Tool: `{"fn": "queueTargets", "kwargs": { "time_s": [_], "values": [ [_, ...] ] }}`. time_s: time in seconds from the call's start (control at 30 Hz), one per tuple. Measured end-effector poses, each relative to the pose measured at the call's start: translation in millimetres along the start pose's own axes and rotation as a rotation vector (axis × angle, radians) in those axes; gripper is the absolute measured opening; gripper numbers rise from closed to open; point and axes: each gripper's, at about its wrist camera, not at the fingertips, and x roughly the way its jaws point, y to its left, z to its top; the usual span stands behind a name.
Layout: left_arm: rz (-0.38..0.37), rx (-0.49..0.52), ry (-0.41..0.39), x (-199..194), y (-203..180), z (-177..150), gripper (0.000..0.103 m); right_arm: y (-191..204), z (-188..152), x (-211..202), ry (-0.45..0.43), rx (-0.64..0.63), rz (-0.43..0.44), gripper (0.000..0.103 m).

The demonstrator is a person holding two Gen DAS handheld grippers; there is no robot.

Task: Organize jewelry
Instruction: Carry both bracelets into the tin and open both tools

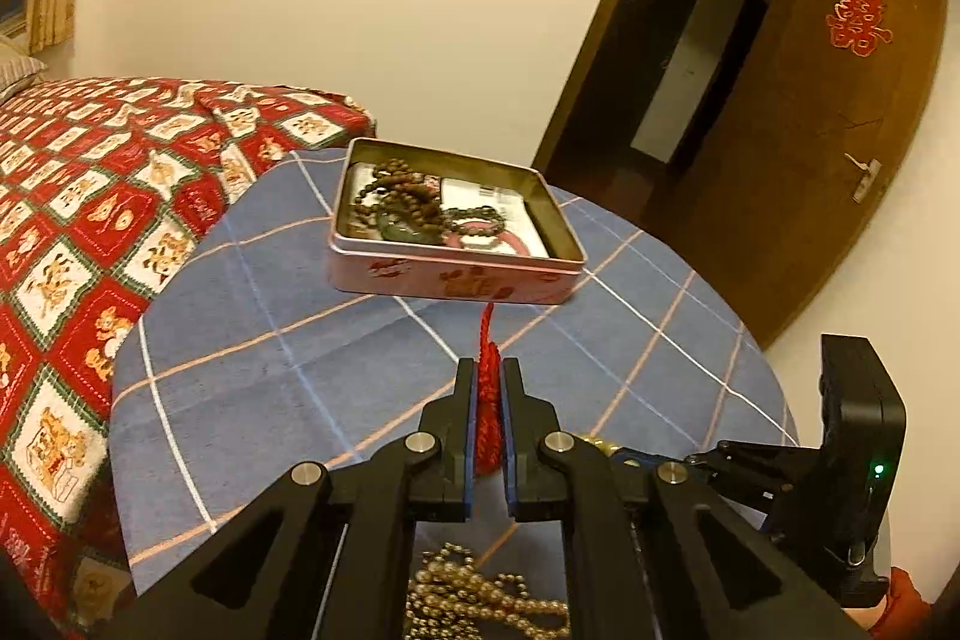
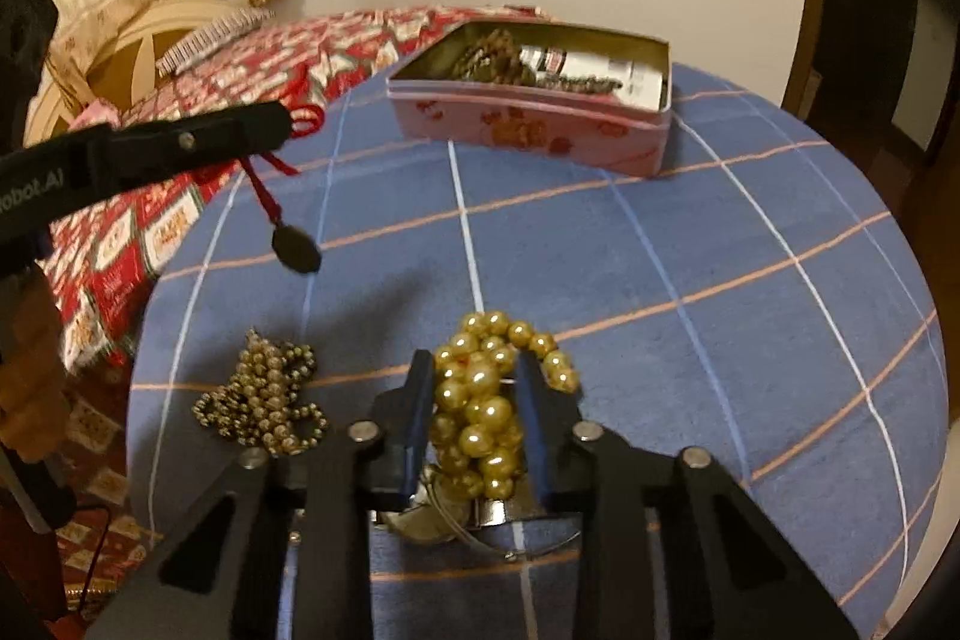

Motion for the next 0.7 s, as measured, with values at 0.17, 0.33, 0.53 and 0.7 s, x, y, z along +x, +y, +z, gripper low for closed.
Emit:
{"fn": "queueTargets", "kwargs": {
  "time_s": [0.17,0.33,0.53,0.7],
  "values": [
    [0.043,0.013,-0.012,2.5,3.5,2.2,0.006,-2.7,7.6,-2.9,0.005,-0.02,-0.025,0.015],
    [0.065,0.018,-0.029,1.4,6.9,8.9,0.006,-22.4,27.3,-27.8,-0.075,0.06,0.022,0.013],
    [0.108,0.044,-0.057,1.2,6.8,20.0,0.006,-38.8,50.2,-49.4,-0.153,0.108,0.028,0.013],
    [0.124,0.055,-0.082,2.0,8.1,34.2,0.006,-44.0,73.4,-61.5,-0.212,0.094,0.005,0.013]
  ]
}}
